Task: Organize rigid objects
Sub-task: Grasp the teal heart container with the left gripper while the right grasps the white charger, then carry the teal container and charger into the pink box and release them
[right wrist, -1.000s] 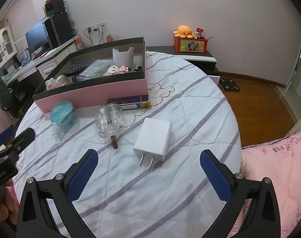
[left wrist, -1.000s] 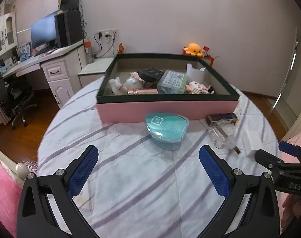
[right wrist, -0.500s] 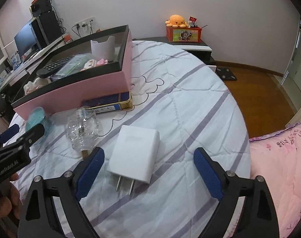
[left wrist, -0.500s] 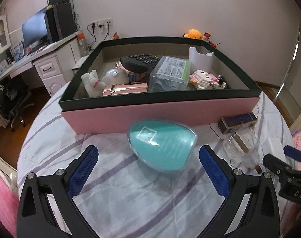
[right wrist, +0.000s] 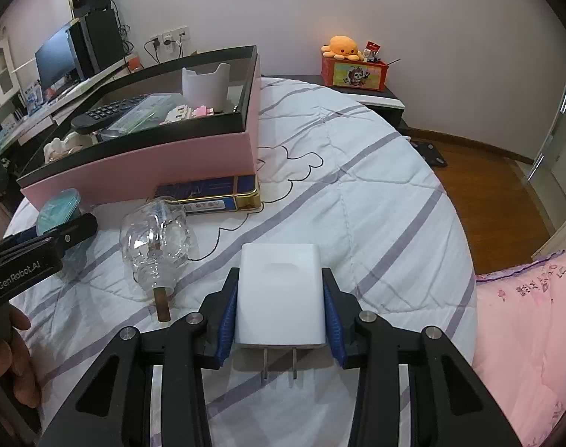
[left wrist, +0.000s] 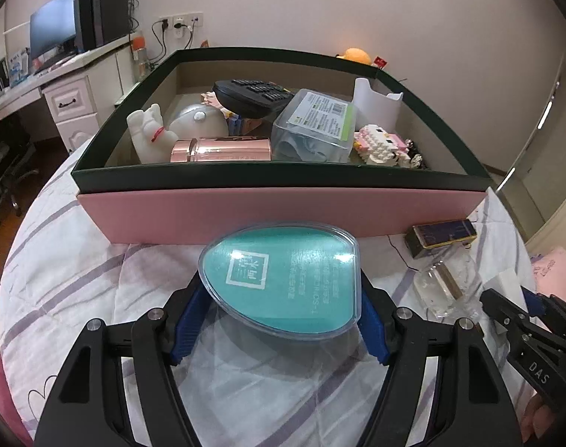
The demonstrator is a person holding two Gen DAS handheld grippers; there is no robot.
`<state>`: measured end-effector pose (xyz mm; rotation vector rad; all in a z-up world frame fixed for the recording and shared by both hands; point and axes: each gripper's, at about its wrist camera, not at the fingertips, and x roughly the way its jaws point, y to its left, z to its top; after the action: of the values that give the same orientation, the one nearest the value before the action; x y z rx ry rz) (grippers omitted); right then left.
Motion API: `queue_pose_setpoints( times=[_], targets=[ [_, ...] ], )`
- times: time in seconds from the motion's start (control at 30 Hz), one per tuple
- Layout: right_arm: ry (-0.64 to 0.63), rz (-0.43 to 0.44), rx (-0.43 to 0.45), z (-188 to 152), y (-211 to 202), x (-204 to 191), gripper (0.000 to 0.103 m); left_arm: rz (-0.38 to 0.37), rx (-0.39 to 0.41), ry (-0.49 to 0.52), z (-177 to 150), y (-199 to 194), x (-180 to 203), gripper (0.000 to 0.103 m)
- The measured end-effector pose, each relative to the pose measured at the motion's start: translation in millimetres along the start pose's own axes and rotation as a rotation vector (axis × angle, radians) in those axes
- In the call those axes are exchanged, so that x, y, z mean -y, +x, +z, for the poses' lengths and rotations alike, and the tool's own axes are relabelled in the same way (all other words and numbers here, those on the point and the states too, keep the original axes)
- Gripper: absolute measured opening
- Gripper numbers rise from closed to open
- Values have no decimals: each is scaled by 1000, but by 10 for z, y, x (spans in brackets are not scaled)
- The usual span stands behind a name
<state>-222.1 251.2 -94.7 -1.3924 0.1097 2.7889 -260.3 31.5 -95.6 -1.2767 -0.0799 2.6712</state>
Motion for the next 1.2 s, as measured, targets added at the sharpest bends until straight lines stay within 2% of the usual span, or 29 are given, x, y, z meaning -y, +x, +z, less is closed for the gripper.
queue_pose_setpoints(
  times=[0.4,0.67,0.8,0.93,1.07,1.2],
  targets=[
    [7,61,14,-33,-218,-23,41,-2,20,19,-149,-357,-7,72],
    [-30,114,70,189,-428,-218,41,3,75,28,40,-630,-88,72],
    [-64,157,115,458,-519,-380,41,10,125,40,285,-762,-124,72],
    [-108,199,170,894,-552,-581,41,13,171,50,592,-831,-157,72],
    [-144,225,198,1393,-447,-807,41,28,194,77,964,-751,-170,72],
    [-168,238,187,1819,-215,-1003,41,44,189,76,1322,-549,-207,72]
  ],
)
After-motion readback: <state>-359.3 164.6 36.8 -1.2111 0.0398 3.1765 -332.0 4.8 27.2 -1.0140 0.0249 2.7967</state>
